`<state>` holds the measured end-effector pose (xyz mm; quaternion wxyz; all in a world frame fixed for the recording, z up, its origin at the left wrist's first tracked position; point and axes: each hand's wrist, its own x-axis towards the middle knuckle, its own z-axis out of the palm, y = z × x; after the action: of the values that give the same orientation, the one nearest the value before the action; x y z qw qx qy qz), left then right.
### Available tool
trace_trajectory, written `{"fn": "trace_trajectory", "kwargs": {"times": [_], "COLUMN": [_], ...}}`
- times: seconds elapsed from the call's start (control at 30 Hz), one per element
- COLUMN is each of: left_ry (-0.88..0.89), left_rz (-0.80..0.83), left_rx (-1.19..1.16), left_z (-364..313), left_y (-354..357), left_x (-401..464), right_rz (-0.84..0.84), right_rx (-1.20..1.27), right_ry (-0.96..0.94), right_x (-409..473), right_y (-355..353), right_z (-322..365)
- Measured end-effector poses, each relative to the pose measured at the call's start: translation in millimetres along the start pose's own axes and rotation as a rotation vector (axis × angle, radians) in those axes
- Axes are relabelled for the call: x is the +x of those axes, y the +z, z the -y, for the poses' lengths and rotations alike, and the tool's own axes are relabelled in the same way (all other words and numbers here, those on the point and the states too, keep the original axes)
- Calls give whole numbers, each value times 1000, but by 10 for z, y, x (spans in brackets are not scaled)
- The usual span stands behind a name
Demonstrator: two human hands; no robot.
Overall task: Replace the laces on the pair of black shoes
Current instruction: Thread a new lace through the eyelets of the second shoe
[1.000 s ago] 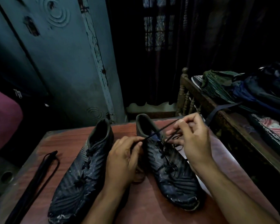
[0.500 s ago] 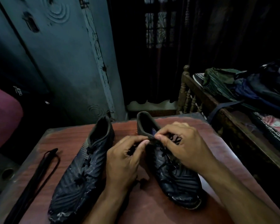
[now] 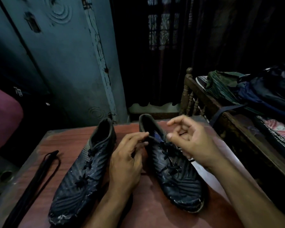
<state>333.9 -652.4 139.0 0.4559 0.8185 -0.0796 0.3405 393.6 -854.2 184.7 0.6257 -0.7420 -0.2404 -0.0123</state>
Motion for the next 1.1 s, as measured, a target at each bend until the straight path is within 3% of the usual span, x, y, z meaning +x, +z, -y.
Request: {"fn": "trace_trajectory", "kwargs": {"times": [0.1, 0.17, 0.47, 0.63, 1.0, 1.1], "left_ry": [13, 17, 6, -65, -143, -114], "left_rz": [-2, 15, 9, 76, 105, 131], "left_rx": [-36, -41, -72, -86, -47, -35], "left_z": [-84, -121, -121, -175, -141, -129], "left_y": [8, 2, 6, 4, 33, 23], "left_x": [-25, -32, -7, -31, -18, -10], "right_rz": [165, 179, 81, 217, 416, 357], "right_rx": [-450, -540, -290, -465, -326, -298], "right_ry": [-152, -235, -92, -163, -31, -16], "right_x": [-40, -35, 10, -9, -2, 6], "right_y": [75, 102, -47, -8, -87, -105], "right_z": [9, -11, 4, 27, 85, 61]}}
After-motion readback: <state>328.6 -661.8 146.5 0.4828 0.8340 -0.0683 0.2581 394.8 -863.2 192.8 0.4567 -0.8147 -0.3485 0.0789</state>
